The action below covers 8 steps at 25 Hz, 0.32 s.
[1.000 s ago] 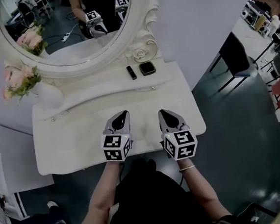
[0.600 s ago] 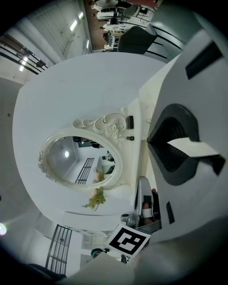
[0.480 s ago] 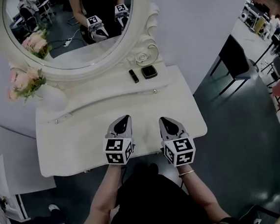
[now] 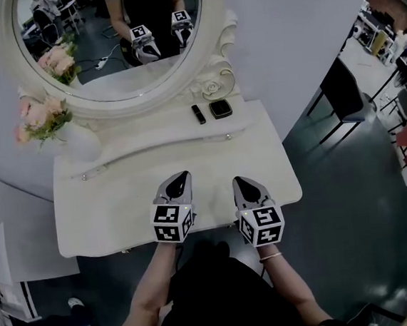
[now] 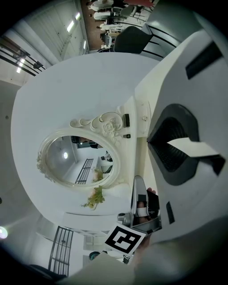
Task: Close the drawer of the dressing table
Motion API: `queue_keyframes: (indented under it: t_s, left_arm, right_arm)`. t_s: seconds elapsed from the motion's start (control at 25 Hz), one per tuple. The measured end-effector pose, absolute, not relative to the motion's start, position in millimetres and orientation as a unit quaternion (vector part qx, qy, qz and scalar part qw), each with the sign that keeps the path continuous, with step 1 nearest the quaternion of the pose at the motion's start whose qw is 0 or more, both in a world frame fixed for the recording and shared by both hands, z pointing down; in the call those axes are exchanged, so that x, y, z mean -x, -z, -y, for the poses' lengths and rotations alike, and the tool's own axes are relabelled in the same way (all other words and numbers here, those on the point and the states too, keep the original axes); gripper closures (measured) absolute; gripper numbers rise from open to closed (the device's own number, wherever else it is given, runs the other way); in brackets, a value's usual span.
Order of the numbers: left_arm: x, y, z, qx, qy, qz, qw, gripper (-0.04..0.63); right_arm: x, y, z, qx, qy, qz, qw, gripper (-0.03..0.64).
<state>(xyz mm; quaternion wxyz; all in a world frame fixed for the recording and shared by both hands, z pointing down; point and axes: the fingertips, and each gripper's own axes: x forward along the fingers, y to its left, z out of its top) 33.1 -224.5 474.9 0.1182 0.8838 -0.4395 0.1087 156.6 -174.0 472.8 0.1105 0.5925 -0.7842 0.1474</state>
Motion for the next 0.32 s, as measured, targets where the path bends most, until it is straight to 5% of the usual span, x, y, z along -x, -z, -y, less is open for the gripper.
queue_keyframes:
  t_s: [0.32]
  left_arm:
    - [-28.0,-473.0,225.2,-0.883,-0.107,0.441,0.119,0.591]
  right_arm:
    - [-155.1,-475.5,170.6,-0.594,-0.154,0.782,0.11,0.613]
